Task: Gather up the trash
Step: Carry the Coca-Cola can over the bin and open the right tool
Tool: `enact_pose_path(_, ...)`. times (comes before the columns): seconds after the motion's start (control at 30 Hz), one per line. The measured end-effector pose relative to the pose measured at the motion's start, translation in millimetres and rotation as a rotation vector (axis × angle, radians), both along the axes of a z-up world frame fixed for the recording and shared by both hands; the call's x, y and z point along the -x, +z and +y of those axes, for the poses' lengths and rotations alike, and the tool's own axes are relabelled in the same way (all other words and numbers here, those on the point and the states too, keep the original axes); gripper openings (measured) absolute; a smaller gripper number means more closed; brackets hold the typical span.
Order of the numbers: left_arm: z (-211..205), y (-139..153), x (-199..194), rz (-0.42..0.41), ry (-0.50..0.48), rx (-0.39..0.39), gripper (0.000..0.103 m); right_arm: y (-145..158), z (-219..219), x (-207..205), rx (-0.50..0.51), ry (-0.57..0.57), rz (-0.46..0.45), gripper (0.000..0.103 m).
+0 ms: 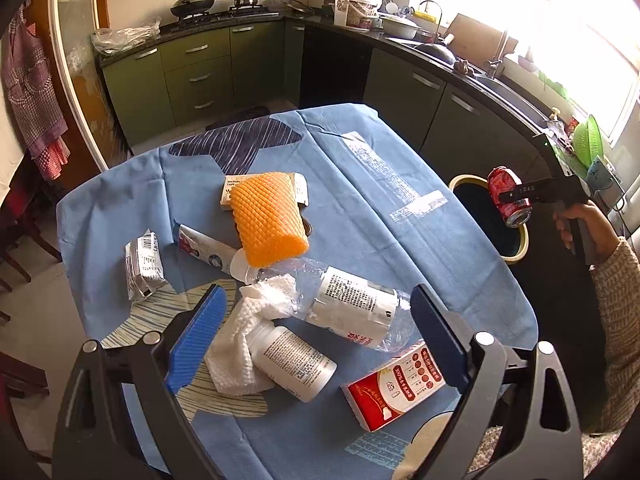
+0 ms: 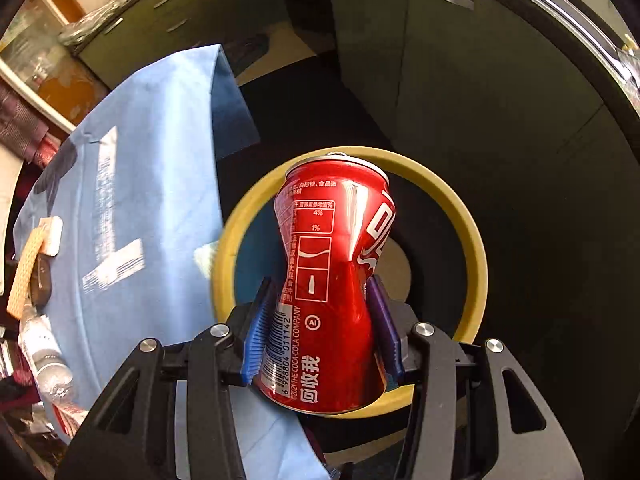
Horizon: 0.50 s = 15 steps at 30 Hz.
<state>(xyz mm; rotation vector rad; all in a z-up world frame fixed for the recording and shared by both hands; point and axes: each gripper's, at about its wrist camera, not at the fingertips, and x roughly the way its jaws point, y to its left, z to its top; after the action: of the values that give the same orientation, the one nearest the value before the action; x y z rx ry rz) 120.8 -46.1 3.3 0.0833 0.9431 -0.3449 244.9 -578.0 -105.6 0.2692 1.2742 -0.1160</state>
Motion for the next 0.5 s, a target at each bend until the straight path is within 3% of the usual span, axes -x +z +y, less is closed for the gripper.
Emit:
enact_pose_path(0.2,3,-1,-1,0.008,0.017,-0.008,0.088,-32,-22,-16,0.029,-0.044,0.034,0.048)
enact_pose_path(0.5,13,-7,-1,0.036,0.051,-0.011,0.09,-27,-18,-4,0.004,-0.037,0.003,0.053)
